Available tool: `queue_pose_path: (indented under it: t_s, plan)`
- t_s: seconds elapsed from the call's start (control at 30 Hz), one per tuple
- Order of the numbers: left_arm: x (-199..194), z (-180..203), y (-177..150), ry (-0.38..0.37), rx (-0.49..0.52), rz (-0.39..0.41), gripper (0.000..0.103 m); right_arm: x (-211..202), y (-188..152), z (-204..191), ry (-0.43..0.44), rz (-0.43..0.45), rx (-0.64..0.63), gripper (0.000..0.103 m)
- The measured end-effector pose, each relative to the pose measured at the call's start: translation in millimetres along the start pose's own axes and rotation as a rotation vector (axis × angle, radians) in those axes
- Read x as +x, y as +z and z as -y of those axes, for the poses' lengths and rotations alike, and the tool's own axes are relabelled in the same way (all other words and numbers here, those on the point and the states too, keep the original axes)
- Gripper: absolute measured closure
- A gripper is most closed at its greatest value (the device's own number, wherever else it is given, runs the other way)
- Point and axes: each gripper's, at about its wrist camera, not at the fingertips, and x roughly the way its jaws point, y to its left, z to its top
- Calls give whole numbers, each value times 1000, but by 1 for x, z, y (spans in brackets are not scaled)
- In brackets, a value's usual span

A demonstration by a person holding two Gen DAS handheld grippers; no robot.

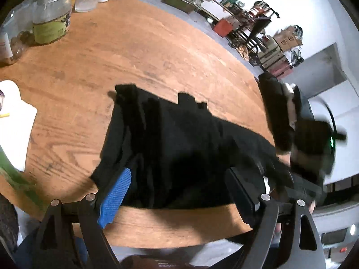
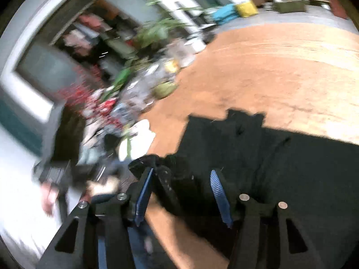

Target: Fold clothes

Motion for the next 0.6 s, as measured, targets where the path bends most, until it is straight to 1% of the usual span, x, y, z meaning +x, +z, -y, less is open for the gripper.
queue_pose_path:
  t_s: [0.03, 0.1, 0.23, 0.3, 0.37, 0.4, 0.43, 0.47, 0.5, 0.57, 0.6]
  plan:
    - [3, 1, -4, -26, 16, -15, 17, 5, 7, 1, -48, 2, 12, 46]
    - [9, 7, -8, -66, 47, -32, 17, 12, 8, -1, -129, -14, -19, 46]
    - [20, 27, -8, -109, 115, -55, 17, 26, 10, -5, -292, -48, -80, 46]
    - [29, 39, -5, -133, 136, -67, 17, 9, 9, 4, -288, -38, -50, 46]
    - [40, 53, 2, -134, 150, -62, 17, -14, 14, 13, -274, 7, -7, 46]
    - [45, 59, 6, -118, 157, -60, 17, -28, 17, 18, -273, 36, 11, 45]
    - [50, 64, 9, -99, 166, -57, 17, -41, 19, 23, -272, 66, 28, 40]
    - [55, 69, 13, -69, 183, -54, 17, -58, 17, 30, -277, 85, 42, 36]
    - [61, 73, 17, -35, 197, -52, 17, -75, 14, 38, -282, 105, 55, 34]
    - [75, 71, 23, 60, 200, -62, 17, -108, 9, 52, -292, 143, 82, 28]
    - [81, 70, 26, 106, 199, -69, 17, -121, 5, 62, -304, 153, 96, 28]
